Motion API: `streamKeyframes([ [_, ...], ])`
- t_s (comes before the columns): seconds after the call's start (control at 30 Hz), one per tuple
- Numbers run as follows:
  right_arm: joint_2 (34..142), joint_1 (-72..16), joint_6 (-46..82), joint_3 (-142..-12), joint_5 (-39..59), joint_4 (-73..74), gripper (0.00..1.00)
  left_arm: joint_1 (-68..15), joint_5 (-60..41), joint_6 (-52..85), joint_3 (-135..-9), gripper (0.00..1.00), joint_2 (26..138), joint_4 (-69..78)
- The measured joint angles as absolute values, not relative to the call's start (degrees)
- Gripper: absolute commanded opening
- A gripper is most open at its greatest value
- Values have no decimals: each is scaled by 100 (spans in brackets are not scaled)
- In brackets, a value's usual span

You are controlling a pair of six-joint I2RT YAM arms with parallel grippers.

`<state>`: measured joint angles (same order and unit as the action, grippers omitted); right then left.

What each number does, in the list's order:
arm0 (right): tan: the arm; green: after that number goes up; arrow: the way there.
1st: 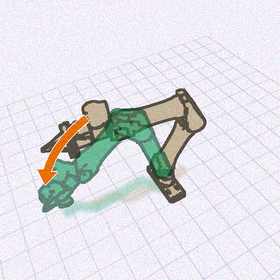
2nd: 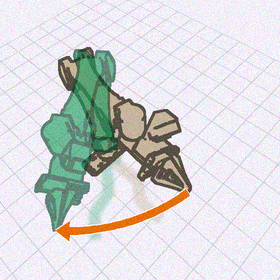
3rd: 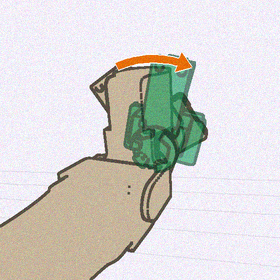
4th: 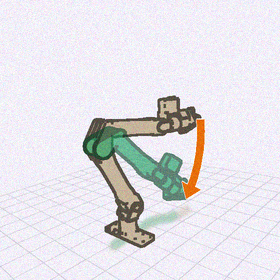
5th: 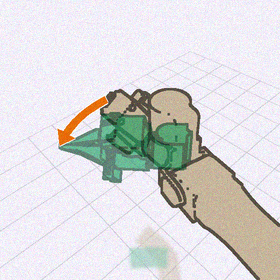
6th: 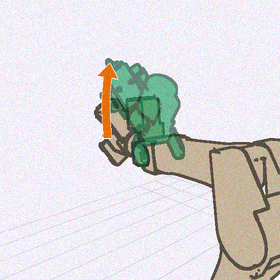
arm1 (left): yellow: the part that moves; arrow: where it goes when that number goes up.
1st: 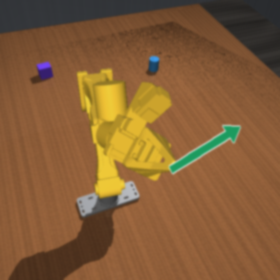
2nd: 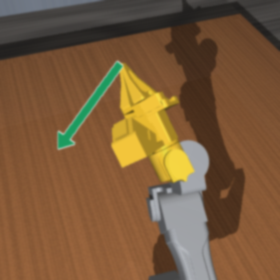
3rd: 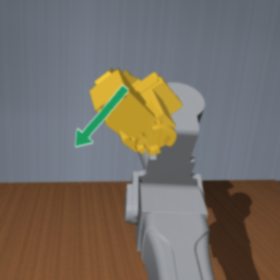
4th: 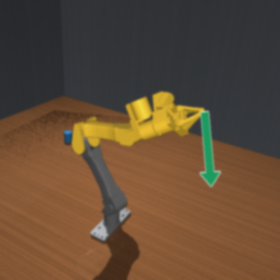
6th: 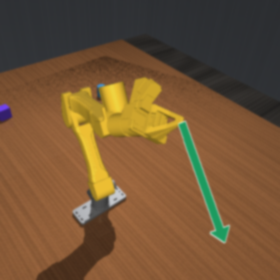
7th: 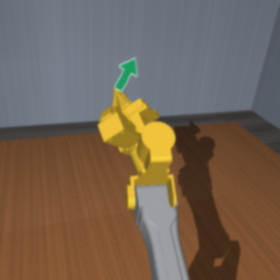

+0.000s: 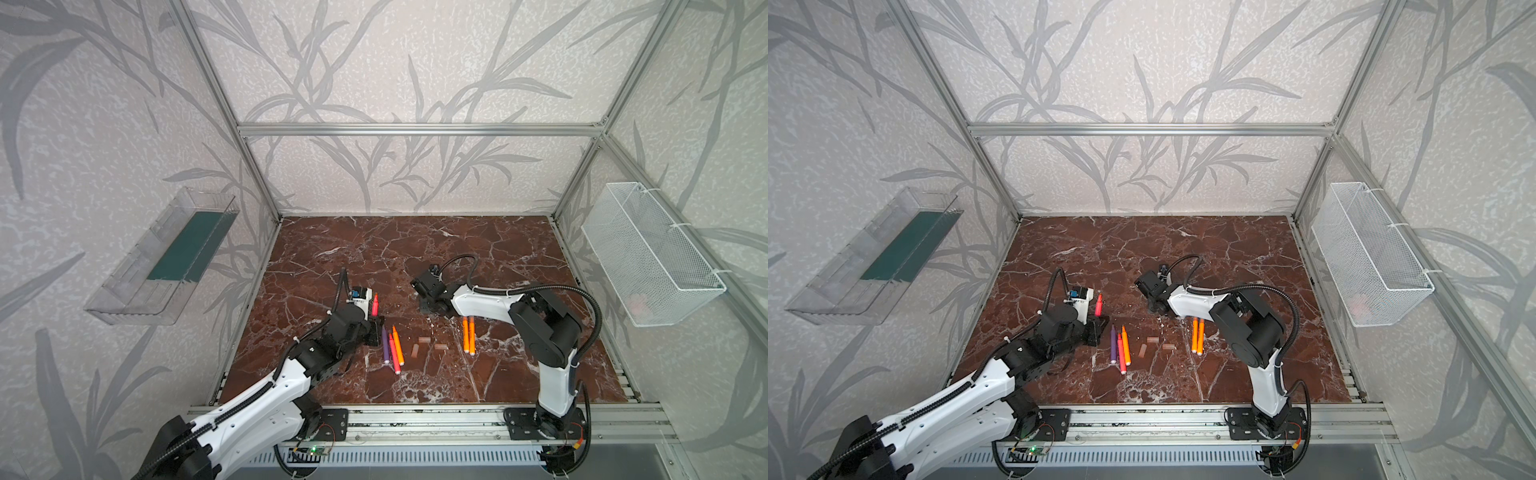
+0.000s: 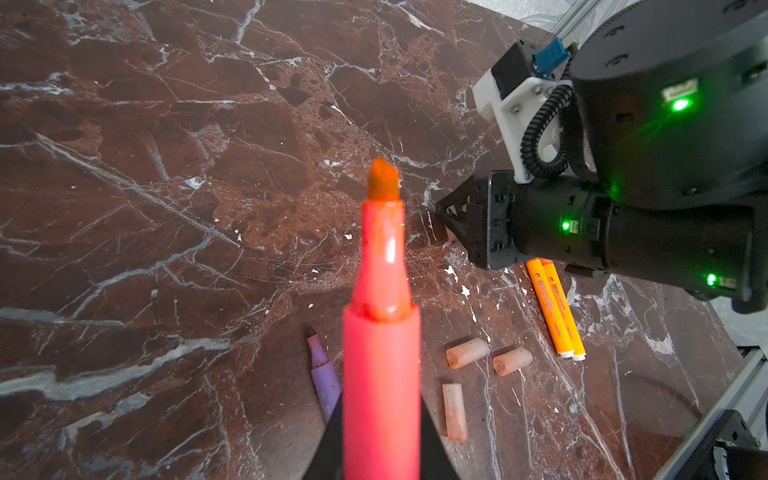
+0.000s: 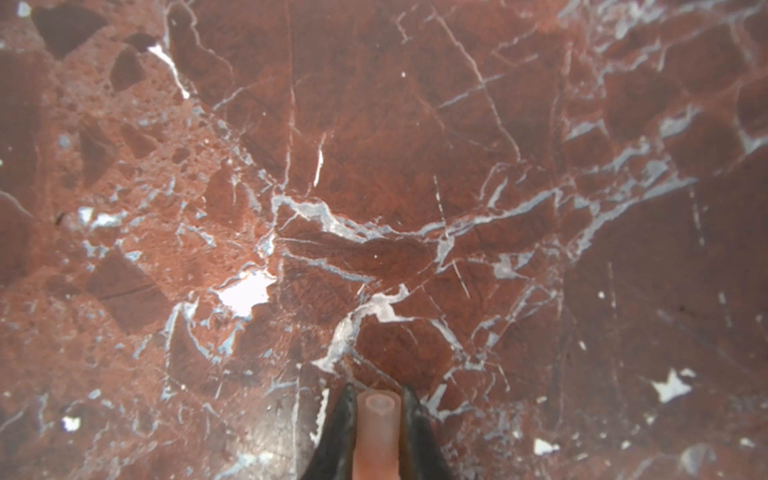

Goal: Insert the pens into the pen caps
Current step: 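Grasp the pale pink cap with the right gripper and lift it, then carry the cap above the highlighter tip while the left gripper holds it upright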

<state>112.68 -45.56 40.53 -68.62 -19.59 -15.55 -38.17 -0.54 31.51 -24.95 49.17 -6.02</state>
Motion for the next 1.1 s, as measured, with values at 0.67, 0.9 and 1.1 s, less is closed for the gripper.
streamKeyframes([
  [0.67,10005,-4578,4152,-5824,-1741,-1490,2,-3820,-517,3052,-2458,0,4945,-419],
  [0.9,8750,-4576,4202,-5258,-1640,-1199,0,-4143,-701,3052,-2458,0,5323,-102],
  [1.1,7883,-4578,4265,-4556,-1542,-777,0,-4696,-655,3055,-2484,0,5647,143],
])
